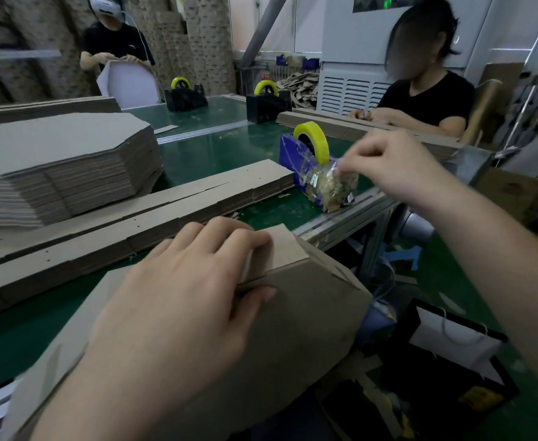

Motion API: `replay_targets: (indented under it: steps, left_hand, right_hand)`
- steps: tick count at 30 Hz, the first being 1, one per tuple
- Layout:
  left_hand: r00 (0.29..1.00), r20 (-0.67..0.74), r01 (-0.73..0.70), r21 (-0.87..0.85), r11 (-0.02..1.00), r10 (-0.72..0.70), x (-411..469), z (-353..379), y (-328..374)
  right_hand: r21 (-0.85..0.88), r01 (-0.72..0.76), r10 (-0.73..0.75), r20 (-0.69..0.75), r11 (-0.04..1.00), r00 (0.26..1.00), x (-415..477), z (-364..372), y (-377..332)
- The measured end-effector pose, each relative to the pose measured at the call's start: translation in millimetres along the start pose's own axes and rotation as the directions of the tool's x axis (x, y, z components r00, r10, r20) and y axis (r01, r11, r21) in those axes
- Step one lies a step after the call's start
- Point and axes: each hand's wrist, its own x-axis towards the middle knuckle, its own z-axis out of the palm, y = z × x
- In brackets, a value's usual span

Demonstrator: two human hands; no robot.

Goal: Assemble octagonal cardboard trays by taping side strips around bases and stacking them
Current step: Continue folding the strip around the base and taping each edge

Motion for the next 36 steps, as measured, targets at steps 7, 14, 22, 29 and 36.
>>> replay_targets:
  steps: [7,14,22,29,36]
  left_hand:
    - [0.999,-0.009,0.049,-0.04,0.998,-0.049,-4,-4,0]
    - [0.998,0.012,0.059,-0.057,0.997,-0.058,-6,-5,1]
    - [0.998,0.009,0.066,-0.072,0.995,-0.065,-7,-8,4]
    - [0.997,0.069,0.041,-0.008,0.999,-0.04,-5,-8,2]
    - [0.999,0.031,0.011,0.01,1.0,-0.011,-8,-1,2]
  right_hand:
    - [0.444,-0.164,-0.206,0.672,0.881,0.711,-18,17,-47]
    - [0.298,-0.292,-0.033,0.748,0.909,0.663,-22,31,-31]
    - [0.287,-0.286,-0.041,0.767,0.914,0.64,-20,31,-27]
    - [0.25,-0.326,-0.002,0.796,0.912,0.605,-19,30,-25]
    - [0.1,-0.346,0.117,0.824,0.933,0.554,-21,27,-28]
